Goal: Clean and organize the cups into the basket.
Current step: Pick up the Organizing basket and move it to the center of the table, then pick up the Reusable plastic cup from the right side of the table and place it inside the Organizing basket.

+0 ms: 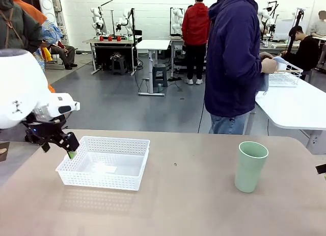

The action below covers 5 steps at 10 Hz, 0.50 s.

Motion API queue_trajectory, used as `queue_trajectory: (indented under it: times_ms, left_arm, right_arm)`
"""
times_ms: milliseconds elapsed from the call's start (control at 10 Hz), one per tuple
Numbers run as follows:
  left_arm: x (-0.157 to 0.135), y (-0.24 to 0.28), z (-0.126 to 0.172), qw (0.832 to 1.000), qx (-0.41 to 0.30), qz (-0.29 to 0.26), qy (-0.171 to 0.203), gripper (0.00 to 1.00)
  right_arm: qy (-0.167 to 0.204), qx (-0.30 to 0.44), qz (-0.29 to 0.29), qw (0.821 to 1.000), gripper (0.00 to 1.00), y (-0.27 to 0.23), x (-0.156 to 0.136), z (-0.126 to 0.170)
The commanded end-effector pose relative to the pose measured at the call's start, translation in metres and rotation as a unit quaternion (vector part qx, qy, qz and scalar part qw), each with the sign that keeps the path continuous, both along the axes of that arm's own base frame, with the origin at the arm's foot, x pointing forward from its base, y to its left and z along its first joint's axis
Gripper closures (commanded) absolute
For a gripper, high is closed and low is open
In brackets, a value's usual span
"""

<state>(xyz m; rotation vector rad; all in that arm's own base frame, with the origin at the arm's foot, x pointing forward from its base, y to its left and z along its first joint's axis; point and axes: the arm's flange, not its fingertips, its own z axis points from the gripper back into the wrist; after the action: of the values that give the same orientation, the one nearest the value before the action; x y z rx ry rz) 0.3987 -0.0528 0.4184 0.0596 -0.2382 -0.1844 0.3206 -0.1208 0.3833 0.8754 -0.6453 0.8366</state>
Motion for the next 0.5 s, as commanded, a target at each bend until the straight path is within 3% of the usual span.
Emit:
queue_trajectory:
  times_ms: [0,200,300,400]
  left_arm:
    - [0.019,0.002,-0.017,0.999,-0.010,0.031,-0.014,0.00]
    - [0.023,0.007,-0.028,0.997,-0.066,0.032,-0.004,0.00]
    - [0.016,0.004,-0.024,1.000,-0.015,0.020,-0.004,0.00]
    - [0.016,0.004,-0.024,1.000,-0.015,0.020,-0.004,0.00]
  right_arm:
    - [0.001,0.001,-0.002,1.000,0.00,0.003,0.002,0.001]
    - [0.001,0.001,-0.002,1.000,0.00,0.003,0.002,0.001]
    - [0.001,0.001,-0.002,1.000,0.00,0.003,0.002,0.001]
    - [0.001,0.001,-0.002,1.000,0.00,0.003,0.002,0.001]
